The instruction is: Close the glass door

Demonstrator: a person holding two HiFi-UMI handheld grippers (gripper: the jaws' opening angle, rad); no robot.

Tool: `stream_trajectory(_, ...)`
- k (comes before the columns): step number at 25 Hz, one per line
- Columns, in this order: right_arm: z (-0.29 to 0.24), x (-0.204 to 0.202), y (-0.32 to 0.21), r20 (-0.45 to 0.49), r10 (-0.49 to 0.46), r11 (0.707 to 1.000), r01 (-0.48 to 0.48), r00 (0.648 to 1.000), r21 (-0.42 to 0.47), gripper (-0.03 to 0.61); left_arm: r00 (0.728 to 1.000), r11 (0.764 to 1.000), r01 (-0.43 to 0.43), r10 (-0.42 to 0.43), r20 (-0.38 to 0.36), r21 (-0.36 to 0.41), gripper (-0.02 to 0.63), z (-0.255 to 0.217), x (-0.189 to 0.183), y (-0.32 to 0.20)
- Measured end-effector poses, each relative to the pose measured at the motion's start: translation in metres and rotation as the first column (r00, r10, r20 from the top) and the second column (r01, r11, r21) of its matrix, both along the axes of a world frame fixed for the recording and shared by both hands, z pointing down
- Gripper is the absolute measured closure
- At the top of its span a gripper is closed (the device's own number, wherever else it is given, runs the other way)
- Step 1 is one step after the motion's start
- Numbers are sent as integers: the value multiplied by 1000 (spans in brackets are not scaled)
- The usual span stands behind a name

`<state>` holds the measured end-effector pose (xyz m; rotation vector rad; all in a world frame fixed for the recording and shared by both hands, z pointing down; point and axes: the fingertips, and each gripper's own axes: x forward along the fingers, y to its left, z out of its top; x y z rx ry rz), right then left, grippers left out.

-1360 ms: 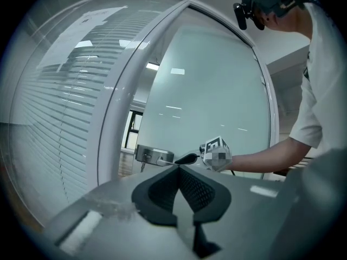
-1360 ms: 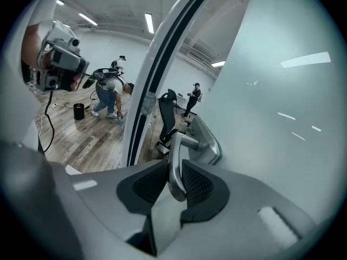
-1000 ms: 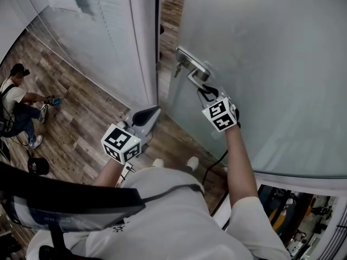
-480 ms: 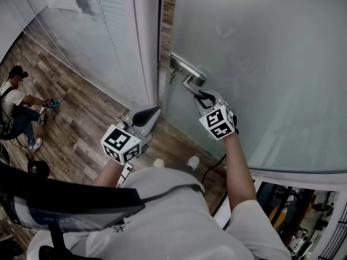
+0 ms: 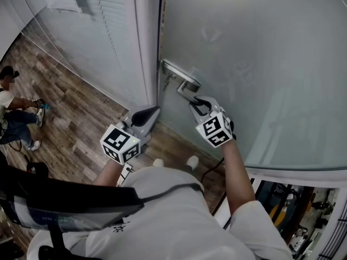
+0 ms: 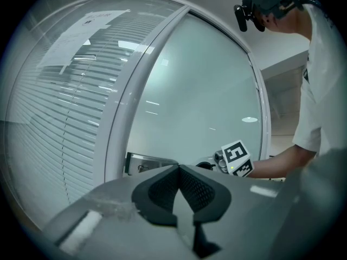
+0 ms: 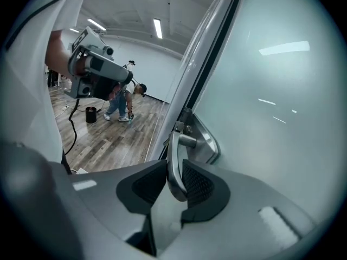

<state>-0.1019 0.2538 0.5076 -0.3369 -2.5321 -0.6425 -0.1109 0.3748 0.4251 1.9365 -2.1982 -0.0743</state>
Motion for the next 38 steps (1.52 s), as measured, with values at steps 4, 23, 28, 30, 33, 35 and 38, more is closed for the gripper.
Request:
stream_trajectory(4,-3,9,13,-5,-20,1000,20,1000,-8,485,1000,1000,-2,2,0,4,609,-2,3,2)
stream_trajectory(23,-1,14,24,-9,-32,999,32,999,-14,483,1000,1000,-1,1,1,4,609,0,0,3)
stream_trajectory(28,-5,15,22,36,25,998,-23,999,-52,462,1000,1000,-26,26,0,-2,609,1,6,2)
stream_trajectory(30,-6,17,21,46,45,998,-43,998,-49,457,999,999,-33,33,2,-2,608,1,7,1)
stream_trajectory(33,-17,23,21,69,74,995,-70,995,-70,457,999,999,-39,39,7,2,609,-4,8,-1)
stream_trajectory(35,-29,28,23,93,93,991,-83,991,-109,457,999,999,-40,40,7,7,609,-6,8,-4)
stream_trajectory(38,-49,35,26,147,125,974,-93,981,-205,478,999,999,-35,35,3,17,609,-9,10,-10)
